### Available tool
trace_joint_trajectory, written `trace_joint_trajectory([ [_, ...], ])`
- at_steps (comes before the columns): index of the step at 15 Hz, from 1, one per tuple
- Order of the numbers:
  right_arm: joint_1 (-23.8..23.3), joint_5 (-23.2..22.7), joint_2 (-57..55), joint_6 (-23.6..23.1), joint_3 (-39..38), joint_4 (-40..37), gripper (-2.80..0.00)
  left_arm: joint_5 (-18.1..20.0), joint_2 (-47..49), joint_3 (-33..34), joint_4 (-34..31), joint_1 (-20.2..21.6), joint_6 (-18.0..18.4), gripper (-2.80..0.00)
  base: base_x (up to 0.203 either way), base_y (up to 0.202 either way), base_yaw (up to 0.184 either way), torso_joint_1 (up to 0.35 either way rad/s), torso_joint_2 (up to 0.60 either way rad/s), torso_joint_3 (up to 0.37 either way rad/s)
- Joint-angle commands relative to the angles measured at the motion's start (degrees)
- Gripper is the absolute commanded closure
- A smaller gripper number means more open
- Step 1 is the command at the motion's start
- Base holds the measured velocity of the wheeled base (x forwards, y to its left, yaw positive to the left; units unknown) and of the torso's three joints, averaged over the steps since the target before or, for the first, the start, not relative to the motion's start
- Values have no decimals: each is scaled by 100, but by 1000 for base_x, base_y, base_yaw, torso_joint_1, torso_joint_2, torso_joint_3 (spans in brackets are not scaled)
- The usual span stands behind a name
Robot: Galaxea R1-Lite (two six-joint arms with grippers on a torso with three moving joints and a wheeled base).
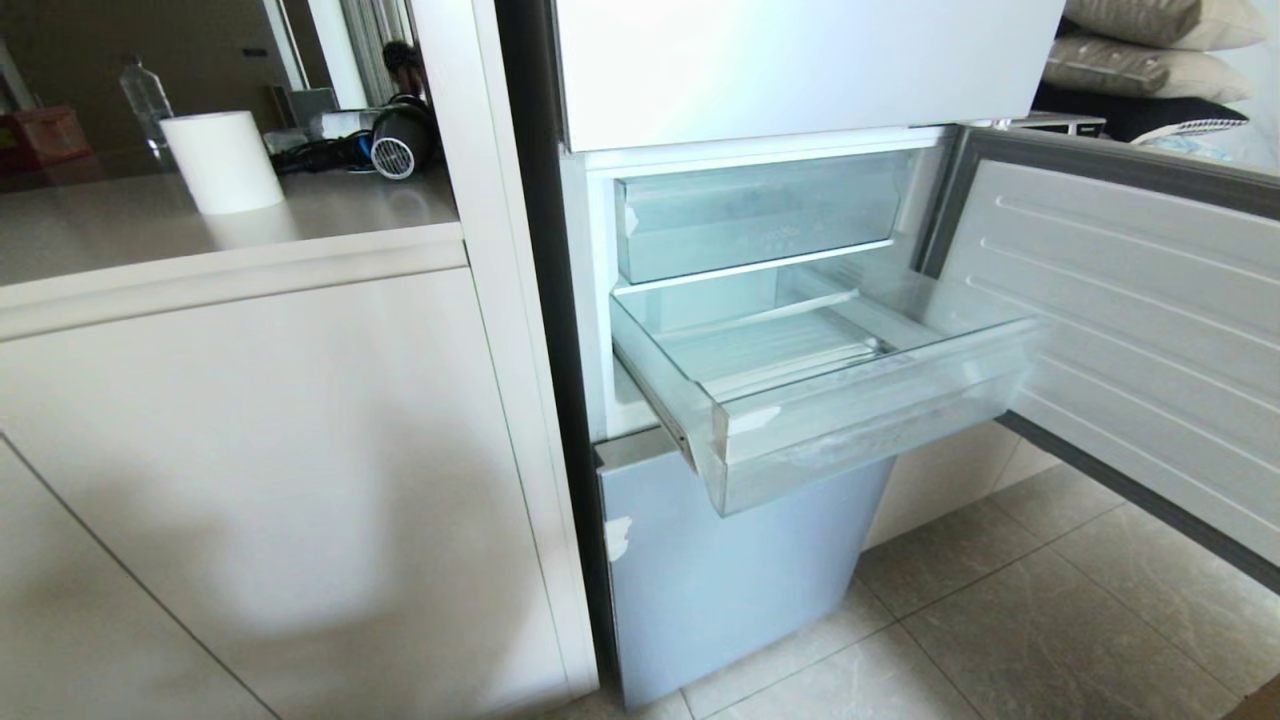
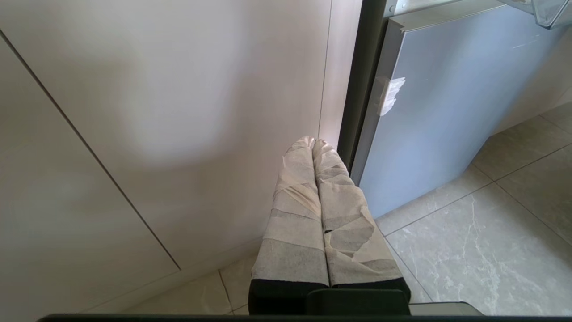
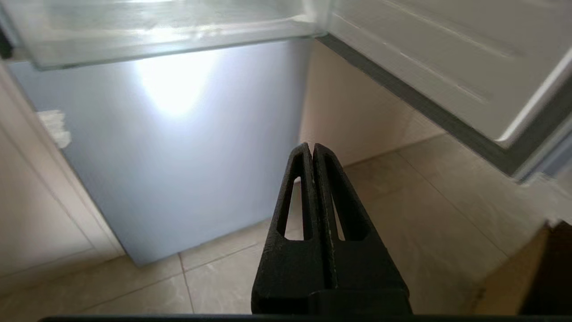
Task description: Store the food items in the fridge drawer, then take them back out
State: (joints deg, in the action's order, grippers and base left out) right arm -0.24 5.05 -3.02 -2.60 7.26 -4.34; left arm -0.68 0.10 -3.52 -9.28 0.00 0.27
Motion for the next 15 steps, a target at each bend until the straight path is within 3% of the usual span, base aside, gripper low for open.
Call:
trace_joint_trajectory([
  [1, -5, 342, -1128, 157, 541, -130, 0, -2, 5, 1, -4, 3, 0, 0, 0, 0, 0, 0, 0, 0],
  [3, -10, 998, -2232, 557, 962, -208, 0, -2, 4, 1, -4, 6, 0, 0, 0, 0, 0, 0, 0, 0],
  [6, -90, 2030, -3833, 1538, 1765, -246, 0, -2, 6, 1, -4, 0, 0, 0, 0, 0, 0, 0, 0, 0],
  [9, -577, 2398, -5260, 2059, 2367, 67, 0, -2, -1, 1, -4, 0, 0, 0, 0, 0, 0, 0, 0, 0],
  [12, -1472, 2360, -6096, 2209, 2509, 1003, 0, -2, 8, 1, -4, 0, 0, 0, 0, 0, 0, 0, 0, 0],
  [15, -3245, 1391, -6300, 2049, 2620, 1261, 0, -2, 4, 1, -4, 3, 0, 0, 0, 0, 0, 0, 0, 0],
])
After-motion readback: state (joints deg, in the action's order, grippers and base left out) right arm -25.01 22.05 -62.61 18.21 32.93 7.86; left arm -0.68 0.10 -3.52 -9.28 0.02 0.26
